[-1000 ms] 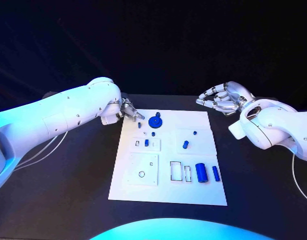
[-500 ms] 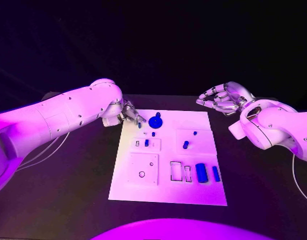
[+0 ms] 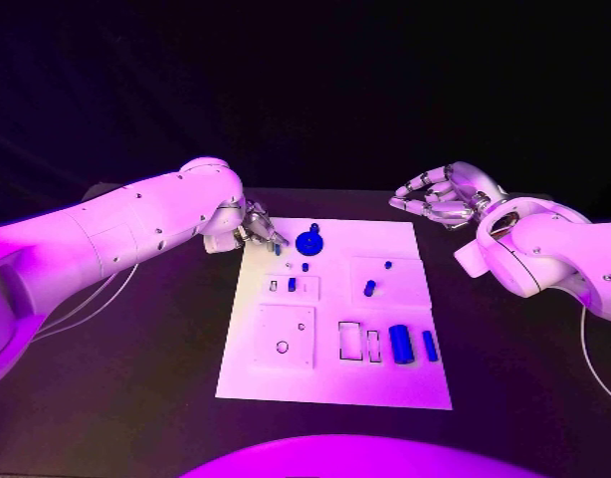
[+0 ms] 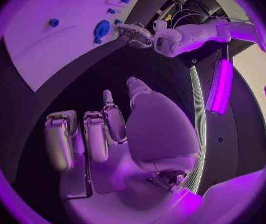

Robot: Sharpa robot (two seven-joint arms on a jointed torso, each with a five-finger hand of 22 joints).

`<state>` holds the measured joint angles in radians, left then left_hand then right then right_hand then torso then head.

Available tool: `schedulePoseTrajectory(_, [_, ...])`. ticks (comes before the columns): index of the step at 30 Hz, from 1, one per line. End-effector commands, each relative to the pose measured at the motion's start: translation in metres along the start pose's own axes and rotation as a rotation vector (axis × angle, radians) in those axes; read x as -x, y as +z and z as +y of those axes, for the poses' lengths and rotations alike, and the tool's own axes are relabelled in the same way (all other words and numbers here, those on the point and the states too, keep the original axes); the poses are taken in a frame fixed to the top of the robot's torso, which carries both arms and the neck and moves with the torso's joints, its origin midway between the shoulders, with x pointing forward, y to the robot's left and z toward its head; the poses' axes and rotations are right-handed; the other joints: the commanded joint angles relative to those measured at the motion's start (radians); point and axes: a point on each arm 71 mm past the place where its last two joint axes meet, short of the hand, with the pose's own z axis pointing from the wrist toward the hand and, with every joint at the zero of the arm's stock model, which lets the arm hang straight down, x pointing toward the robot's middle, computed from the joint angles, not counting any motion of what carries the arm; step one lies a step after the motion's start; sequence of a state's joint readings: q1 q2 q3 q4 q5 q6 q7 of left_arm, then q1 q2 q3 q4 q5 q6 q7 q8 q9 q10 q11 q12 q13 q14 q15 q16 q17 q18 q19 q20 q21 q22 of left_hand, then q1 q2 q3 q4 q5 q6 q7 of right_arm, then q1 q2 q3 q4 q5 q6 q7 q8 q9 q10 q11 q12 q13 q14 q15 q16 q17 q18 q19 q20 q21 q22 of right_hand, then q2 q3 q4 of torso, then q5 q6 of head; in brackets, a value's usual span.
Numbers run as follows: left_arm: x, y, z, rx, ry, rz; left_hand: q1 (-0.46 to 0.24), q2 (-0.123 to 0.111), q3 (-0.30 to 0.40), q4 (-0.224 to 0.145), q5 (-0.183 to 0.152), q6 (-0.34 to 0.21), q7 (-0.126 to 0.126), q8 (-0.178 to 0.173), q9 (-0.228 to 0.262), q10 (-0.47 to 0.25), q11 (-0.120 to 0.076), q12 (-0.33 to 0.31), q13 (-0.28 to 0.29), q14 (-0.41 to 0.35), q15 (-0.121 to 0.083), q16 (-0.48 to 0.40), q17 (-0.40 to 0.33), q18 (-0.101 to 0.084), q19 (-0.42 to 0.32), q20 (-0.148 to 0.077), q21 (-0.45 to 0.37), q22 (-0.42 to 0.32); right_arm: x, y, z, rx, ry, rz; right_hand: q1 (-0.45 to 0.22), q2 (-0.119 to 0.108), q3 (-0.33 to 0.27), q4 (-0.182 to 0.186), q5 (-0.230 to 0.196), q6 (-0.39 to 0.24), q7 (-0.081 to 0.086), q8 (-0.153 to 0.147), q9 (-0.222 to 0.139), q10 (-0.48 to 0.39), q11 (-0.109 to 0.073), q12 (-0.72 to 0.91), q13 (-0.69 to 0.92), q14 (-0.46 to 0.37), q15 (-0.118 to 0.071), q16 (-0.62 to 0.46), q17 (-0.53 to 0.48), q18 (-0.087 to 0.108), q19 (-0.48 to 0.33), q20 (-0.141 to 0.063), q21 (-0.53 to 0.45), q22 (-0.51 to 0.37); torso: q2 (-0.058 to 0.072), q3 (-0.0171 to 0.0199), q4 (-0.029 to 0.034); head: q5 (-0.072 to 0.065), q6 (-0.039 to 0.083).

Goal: Assemble the parts on the task board

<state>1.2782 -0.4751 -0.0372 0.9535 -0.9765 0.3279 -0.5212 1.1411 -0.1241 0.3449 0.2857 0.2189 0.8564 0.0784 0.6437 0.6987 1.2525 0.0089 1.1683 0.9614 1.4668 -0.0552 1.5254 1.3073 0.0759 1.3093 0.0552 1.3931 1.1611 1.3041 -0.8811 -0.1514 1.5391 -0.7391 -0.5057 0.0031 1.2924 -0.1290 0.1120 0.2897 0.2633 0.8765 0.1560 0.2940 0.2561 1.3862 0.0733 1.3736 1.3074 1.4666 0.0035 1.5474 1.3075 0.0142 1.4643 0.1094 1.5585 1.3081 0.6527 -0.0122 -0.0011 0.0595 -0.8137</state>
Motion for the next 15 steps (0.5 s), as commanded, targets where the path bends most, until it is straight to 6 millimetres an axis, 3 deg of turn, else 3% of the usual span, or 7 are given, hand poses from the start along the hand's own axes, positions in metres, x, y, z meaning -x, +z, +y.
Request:
schedulePoseTrajectory(1, [-0.0014, 0.0002, -0.0020, -0.011, -0.005, 0.015, 0.020, 0.006, 0.012, 0.000, 0.002, 0.006, -0.004, -0.005, -0.001, -0.004, -0.006, 0.001, -0.001, 0.073, 0.001, 0.003, 0.159, 0.013, -0.004, 0.003, -0.004, 0.003, -0.0010, -0.0001, 0.0015, 0.019, -0.012, 0.006, -0.002, 0.005, -0.006, -0.002, 0.007, -0.005, -0.001, 0.006, 0.000, -0.005, -0.001, -0.005, 0.047, 0.085, -0.006, -0.006, 0.184, -0.010, 0.099, -0.009, -0.003, 0.253, 0.000, 0.0000, 0.0000, -0.001, 0.000])
schedulePoseTrajectory(8, [-0.0006, 0.0005, -0.0020, -0.015, -0.018, 0.006, 0.068, 0.042, 0.048, -0.004, 0.004, 0.006, -0.007, -0.006, -0.002, -0.003, -0.009, 0.002, -0.002, 0.074, -0.001, 0.003, 0.160, 0.013, -0.004, 0.001, -0.005, 0.004, -0.0010, -0.0001, 0.0014, 0.019, -0.012, 0.006, -0.002, 0.005, -0.006, -0.002, 0.007, -0.005, -0.001, 0.006, 0.000, -0.005, -0.001, -0.005, 0.047, 0.085, -0.006, -0.006, 0.184, -0.010, 0.099, -0.009, -0.003, 0.253, 0.001, -0.0004, 0.0000, -0.002, -0.001])
schedulePoseTrajectory(15, [-0.0011, 0.0009, -0.0022, -0.021, -0.030, 0.009, 0.152, 0.056, 0.151, -0.051, 0.000, -0.005, -0.010, 0.003, 0.007, -0.003, -0.012, 0.001, -0.006, 0.074, -0.005, 0.004, 0.161, 0.012, -0.004, -0.002, -0.004, 0.007, -0.0010, -0.0001, 0.0013, 0.018, -0.012, 0.007, -0.001, 0.005, -0.006, -0.002, 0.008, -0.005, -0.001, 0.006, 0.000, -0.004, -0.001, -0.004, 0.048, 0.085, -0.006, -0.006, 0.184, -0.010, 0.099, -0.009, -0.004, 0.253, 0.000, -0.0004, 0.0001, -0.003, -0.002])
